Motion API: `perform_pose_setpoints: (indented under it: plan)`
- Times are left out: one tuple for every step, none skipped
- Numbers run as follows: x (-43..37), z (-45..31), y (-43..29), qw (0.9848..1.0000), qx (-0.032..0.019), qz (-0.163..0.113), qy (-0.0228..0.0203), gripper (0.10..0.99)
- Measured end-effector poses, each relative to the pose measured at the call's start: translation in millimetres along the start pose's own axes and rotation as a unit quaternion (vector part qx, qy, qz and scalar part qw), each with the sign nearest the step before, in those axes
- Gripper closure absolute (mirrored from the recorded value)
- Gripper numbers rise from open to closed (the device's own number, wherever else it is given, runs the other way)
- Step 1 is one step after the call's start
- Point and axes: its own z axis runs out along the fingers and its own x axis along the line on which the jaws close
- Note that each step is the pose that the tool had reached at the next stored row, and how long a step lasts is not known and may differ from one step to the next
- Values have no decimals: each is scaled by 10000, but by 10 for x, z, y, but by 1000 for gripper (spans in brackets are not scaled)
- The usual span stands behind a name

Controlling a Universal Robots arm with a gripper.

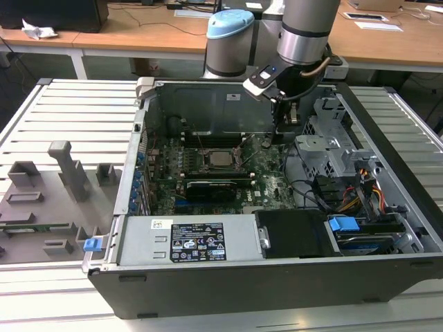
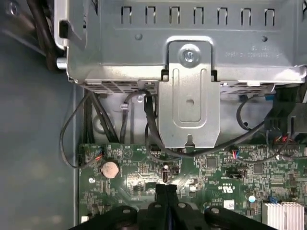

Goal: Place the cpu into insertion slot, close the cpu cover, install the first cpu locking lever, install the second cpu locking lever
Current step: 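Close the cpu cover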

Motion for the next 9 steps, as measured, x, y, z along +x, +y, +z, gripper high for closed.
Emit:
perform_pose_setpoints:
  plan:
    - [0,5,0,10000,4,-49,0,980]
    - [1,12,0,9999,5,-106,4,980]
    - [3,19,-1,9999,7,-126,6,980]
    - [6,28,-3,9999,8,-136,6,980]
    - [17,50,-17,9999,8,-150,6,980]
    - [23,59,-28,9999,8,-153,9,980]
    - [31,67,-42,9999,8,-156,10,980]
    - [45,79,-64,9999,8,-162,10,980]
    - [65,93,-86,9999,8,-167,10,980]
